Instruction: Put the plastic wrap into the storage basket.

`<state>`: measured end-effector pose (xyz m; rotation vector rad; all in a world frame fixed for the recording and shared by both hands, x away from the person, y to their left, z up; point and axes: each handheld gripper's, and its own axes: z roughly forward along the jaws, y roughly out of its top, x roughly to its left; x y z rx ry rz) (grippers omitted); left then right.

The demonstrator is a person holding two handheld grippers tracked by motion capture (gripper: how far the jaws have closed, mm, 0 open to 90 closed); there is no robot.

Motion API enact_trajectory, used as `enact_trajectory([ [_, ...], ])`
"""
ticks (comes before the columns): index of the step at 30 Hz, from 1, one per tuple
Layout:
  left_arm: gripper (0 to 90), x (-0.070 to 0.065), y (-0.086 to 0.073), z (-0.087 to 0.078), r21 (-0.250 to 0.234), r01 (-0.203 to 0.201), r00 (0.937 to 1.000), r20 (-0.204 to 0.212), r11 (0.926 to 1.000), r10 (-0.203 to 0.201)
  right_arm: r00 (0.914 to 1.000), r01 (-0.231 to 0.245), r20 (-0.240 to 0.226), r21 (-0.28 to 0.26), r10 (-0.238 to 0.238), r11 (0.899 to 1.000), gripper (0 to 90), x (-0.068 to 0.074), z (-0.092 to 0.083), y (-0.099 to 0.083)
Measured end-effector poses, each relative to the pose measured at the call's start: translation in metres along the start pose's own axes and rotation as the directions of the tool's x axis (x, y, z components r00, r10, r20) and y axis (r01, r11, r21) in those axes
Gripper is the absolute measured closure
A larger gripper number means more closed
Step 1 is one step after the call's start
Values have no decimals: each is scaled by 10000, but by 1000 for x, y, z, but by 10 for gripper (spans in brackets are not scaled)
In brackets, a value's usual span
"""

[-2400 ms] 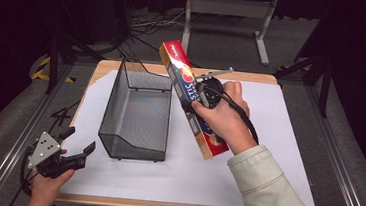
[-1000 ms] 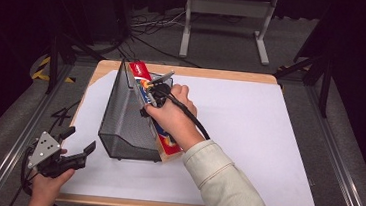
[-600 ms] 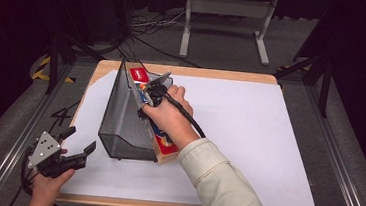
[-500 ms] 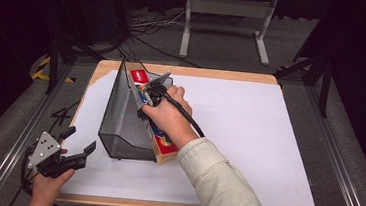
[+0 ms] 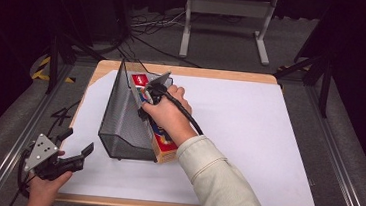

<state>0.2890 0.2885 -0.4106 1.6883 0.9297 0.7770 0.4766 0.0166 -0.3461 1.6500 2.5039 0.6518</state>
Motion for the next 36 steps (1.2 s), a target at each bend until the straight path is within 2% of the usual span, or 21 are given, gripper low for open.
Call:
enact_trajectory([
  [8, 184, 0, -1, 1, -2, 10, 10000, -9, 10000, -10, 9995, -290, -143, 446, 297, 9986, 390, -3, 5, 3],
  [15, 184, 0, 0, 3, 7, -24, 10000, 57, 10000, 24, 9995, -285, -109, 601, 292, 9978, 386, -1, 7, 5],
  [18, 184, 0, 1, 5, 15, -19, 10000, 75, 10000, 18, 9995, -318, -62, 554, 322, 9980, 376, 0, 6, 5],
  [21, 184, -1, 1, 5, 18, -66, 9999, 95, 10000, 66, 9987, -428, -247, 395, 438, 9983, 350, 0, 3, 6],
  [26, 184, -1, 1, 5, 9, -48, 9999, 90, 10000, 48, 9995, -259, -181, 395, 266, 9989, 313, -1, 0, 6],
  [30, 184, -1, 1, 5, 14, -44, 9999, 93, 10000, 44, 9994, -139, -325, 304, 149, 9994, 283, -2, -2, 4],
  [36, 184, -1, 2, 7, 27, -102, 9999, 108, 9999, 102, 9979, 123, -631, -154, -133, 9998, 254, -6, -13, 1],
])
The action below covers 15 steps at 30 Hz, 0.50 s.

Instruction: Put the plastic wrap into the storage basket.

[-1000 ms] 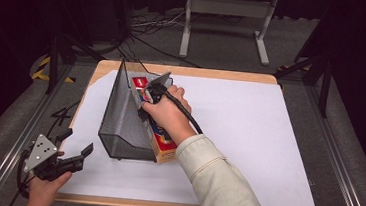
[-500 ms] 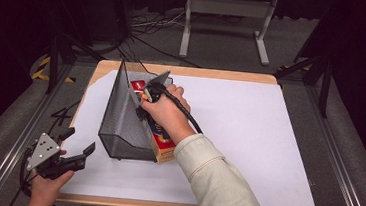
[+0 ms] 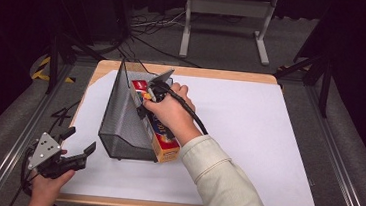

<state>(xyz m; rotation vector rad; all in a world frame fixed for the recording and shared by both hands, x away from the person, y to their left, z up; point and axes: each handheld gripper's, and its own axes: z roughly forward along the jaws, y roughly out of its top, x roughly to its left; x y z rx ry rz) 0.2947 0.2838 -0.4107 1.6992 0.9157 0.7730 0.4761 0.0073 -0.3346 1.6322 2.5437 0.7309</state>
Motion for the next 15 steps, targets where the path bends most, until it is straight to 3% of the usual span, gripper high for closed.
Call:
enact_trajectory([
  [2, 184, 0, 0, 0, -21, 2, 10000, 0, 10000, -2, 10000, 42, -43, -104, -43, 9999, 248, -1, -3, -1],
  [5, 184, -1, 1, 1, -22, -25, 10000, 37, 10000, 25, 9962, 700, -427, -1175, -755, 9906, 206, -5, -21, -5],
  [6, 184, -1, 1, 1, -22, -25, 10000, 37, 10000, 25, 9962, 700, -427, -1175, -755, 9906, 206, -5, -21, -5],
  [9, 184, -1, 1, 2, -18, -64, 10000, 50, 10000, 65, 9896, 1200, -540, -2032, -1335, 9717, 183, -7, -35, -10],
  [13, 184, -2, 2, 4, -51, -33, 10000, 66, 10000, 33, 9840, 1443, -577, -2955, -1684, 9444, 161, -14, -53, -18],
  [14, 184, -2, 2, 4, -51, -33, 10000, 66, 10000, 33, 9840, 1443, -577, -2955, -1684, 9444, 161, -14, -53, -18],
  [15, 184, -3, 2, 5, -40, -87, 9999, 101, 10000, 87, 9826, 1491, -573, -3252, -1768, 9338, 159, -18, -60, -21],
])
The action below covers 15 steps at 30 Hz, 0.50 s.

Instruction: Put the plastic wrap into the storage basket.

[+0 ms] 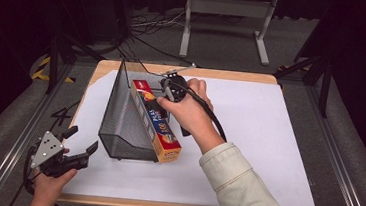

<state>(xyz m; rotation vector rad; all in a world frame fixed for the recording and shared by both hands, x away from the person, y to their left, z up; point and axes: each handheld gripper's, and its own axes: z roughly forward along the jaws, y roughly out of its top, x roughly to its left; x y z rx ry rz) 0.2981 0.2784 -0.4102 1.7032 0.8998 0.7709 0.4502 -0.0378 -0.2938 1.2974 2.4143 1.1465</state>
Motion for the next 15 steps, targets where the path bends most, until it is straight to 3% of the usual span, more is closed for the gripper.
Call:
enact_trajectory([
  [6, 184, 0, 1, 1, -20, 15, 10000, 27, 10000, -15, 9987, 471, -171, -833, -487, 9954, 128, -9, -15, -3],
  [9, 184, 0, 1, 2, 0, -25, 10000, 31, 10000, 25, 9942, 1034, -157, -1377, -1066, 9851, 126, -12, -22, -5],
  [12, 184, 0, 1, 3, 9, -25, 10000, 45, 10000, 25, 9864, 1591, -88, -2044, -1643, 9659, 112, -14, -29, -7],
  [15, 184, -1, 2, 3, -17, -33, 10000, 33, 10000, 33, 9831, 1754, -106, -2317, -1828, 9568, 103, -15, -33, -10],
])
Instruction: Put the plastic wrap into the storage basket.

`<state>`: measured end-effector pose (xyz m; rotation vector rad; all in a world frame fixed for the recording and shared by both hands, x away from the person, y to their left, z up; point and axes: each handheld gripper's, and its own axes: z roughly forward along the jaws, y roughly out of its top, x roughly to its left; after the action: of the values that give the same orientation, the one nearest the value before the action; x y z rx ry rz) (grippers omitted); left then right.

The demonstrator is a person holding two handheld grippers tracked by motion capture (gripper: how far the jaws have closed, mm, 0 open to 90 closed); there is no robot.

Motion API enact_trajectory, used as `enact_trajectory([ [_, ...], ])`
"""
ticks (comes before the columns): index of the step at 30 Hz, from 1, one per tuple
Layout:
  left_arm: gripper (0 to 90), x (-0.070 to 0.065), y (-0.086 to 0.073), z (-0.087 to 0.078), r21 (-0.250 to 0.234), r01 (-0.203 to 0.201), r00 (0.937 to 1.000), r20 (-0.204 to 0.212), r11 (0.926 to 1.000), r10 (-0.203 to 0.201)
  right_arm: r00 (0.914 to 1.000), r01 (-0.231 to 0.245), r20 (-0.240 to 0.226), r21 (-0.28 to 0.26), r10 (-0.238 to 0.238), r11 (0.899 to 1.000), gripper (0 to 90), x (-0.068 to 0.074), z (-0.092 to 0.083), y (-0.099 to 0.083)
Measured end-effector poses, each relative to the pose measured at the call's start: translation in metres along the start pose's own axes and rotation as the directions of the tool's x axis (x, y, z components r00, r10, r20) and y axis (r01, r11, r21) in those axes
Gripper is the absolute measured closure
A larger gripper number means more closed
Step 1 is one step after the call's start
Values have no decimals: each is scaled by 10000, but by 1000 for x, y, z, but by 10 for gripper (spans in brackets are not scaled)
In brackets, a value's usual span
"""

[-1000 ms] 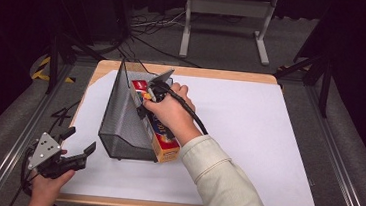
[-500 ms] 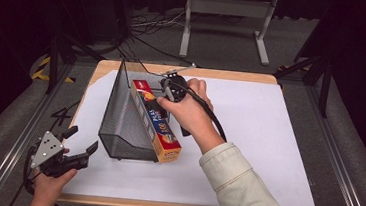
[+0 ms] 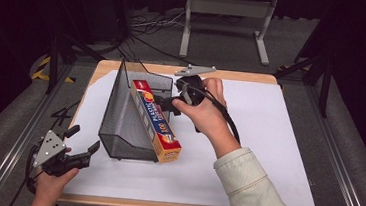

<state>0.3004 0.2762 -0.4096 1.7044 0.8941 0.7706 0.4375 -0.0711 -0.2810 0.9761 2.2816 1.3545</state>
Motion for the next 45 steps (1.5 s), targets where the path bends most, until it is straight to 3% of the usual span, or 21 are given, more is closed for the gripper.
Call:
enact_trajectory([
  [7, 184, 1, 0, -2, 13, 52, 10000, 6, 10000, -52, 9980, 630, 85, -831, -625, 9946, 103, -8, -17, -15],
  [13, 184, 0, 1, -1, 53, -17, 10000, 8, 10000, 17, 9979, 639, 123, -1141, -629, 9914, 97, -25, -40, -33],
  [17, 184, -1, 2, -1, 76, -22, 10000, 14, 10000, 22, 9974, 640, 411, -1228, -594, 9904, 89, -41, -63, -48],
  [20, 184, -2, 2, 0, 110, -34, 10000, 10, 9999, 34, 9982, 437, 473, -1407, -373, 9891, 89, -52, -79, -57],
  [34, 184, -2, 2, -1, 140, 7, 10000, 38, 9999, -8, 9871, 706, 1518, -1265, -510, 9894, 83, -95, -141, -93],
  [39, 184, -2, 2, -2, 93, 88, 9999, 68, 9999, -89, 9786, 947, 1938, -1255, -692, 9876, 78, -109, -158, -113],
  [45, 184, -1, 1, -1, 93, 94, 9999, 85, 9999, -95, 9751, 789, 2173, -1495, -451, 9856, 70, -122, -169, -138],
])
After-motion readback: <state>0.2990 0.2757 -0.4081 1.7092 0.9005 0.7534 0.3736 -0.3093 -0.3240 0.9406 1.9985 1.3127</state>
